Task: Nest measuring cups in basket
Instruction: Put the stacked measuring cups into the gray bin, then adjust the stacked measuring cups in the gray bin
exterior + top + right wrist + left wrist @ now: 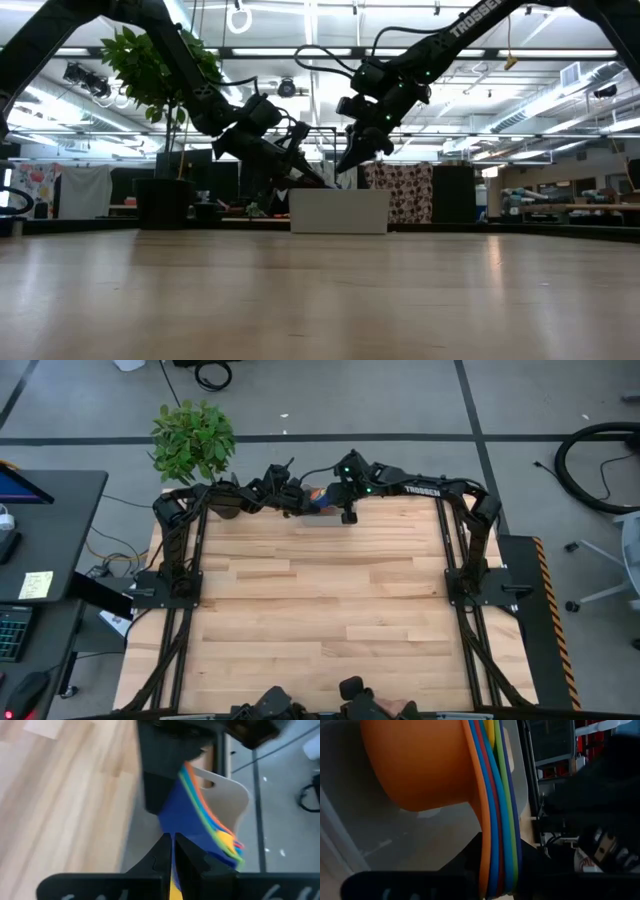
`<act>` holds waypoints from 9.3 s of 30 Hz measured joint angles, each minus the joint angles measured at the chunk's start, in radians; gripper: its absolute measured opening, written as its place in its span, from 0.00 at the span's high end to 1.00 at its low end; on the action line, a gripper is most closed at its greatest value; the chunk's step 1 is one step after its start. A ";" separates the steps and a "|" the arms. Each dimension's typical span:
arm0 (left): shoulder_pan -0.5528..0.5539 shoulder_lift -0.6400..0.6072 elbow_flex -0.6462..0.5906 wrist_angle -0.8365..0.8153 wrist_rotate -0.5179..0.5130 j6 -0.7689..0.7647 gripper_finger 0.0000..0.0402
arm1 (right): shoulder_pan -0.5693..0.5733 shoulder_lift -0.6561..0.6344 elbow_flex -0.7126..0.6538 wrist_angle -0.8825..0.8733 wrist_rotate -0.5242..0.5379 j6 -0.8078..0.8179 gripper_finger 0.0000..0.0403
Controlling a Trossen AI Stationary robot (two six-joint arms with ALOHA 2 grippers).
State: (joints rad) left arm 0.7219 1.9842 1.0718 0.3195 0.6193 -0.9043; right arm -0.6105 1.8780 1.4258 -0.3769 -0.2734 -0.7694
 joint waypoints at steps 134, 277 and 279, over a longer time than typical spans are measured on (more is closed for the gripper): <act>0.059 -0.245 0.005 -0.447 -0.259 0.100 0.65 | -0.016 0.009 -0.003 -0.037 -0.128 0.062 0.94; 0.050 0.029 0.507 -1.002 -0.188 0.473 0.65 | 0.002 0.084 0.237 -0.394 0.060 0.081 0.75; 0.050 0.029 0.507 -1.006 -0.188 0.473 0.65 | -0.007 0.094 0.291 -0.461 0.024 0.117 0.75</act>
State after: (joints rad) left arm 0.7715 2.0129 1.5784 -0.6862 0.4317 -0.4309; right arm -0.6180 1.9720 1.7166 -0.8383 -0.2498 -0.6528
